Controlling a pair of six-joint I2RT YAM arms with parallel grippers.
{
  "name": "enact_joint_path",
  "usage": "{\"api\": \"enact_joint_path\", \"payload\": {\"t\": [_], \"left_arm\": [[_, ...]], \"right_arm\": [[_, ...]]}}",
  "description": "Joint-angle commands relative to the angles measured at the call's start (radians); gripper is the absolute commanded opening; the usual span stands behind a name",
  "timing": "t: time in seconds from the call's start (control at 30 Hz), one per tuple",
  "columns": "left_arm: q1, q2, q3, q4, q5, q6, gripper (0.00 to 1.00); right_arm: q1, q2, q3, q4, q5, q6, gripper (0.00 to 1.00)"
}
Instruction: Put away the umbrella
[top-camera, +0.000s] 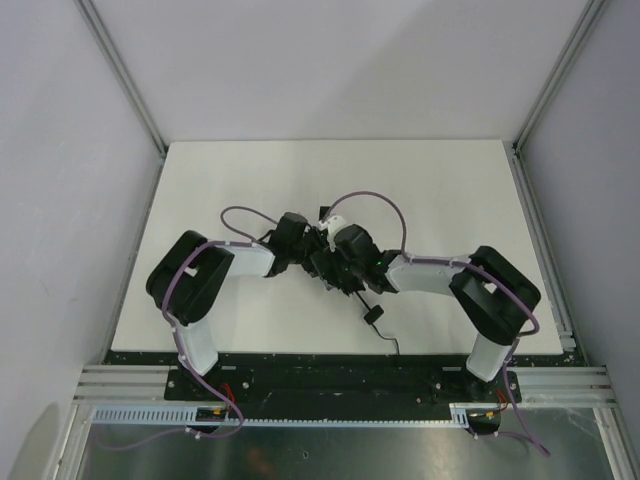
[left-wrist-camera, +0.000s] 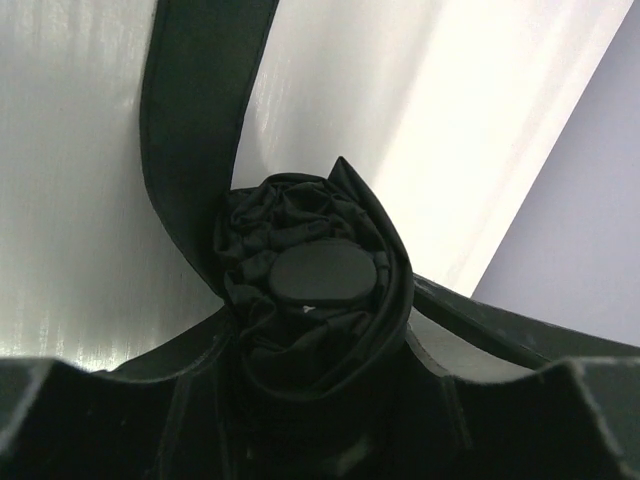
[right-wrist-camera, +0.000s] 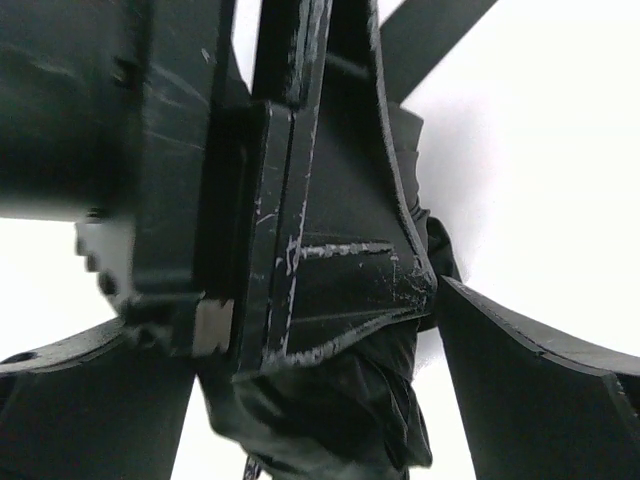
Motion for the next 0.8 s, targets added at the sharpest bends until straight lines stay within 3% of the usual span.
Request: {"api": "enact_joint_path", "payload": {"t": [0.0,0.2,0.27,0.5,0.6,0.63,0.77], "left_arm": [[-0.005,0.033,-0.032,-0.261,-0.095,0.035,0.00],[-0.005,0.043,-0.021,-0.280,-0.094,0.036,0.00],[-0.005,0.043,-0.022,-0.286,-0.097,0.036,0.00],[-0.004,0.025,-0.026,-0.290,-0.097,0.024,0.00],[-0.003,0.015,-0.027,-0.288,-0.102,0.034,0.01],[-0.001,0.013,-0.028,-0.288,-0.106,0.038,0.07],[-0.001,0.013,-0.032,-0.282,-0.122,0.047,0.49]], "right_arm": [[0.038,0.071,0.037,-0.032,0.150,-0.066,0.95],[0.065,0.141,0.037,-0.031,0.262,-0.081,0.81],[0.067,0.154,0.037,-0.020,0.284,-0.077,0.68],[0.057,0.150,0.001,0.041,0.268,-0.036,0.07],[0.020,0.122,-0.033,0.092,0.164,0.005,0.01],[0.006,0.105,-0.047,0.116,0.116,0.020,0.00],[-0.064,0.033,-0.115,0.232,-0.112,0.091,0.00]]}}
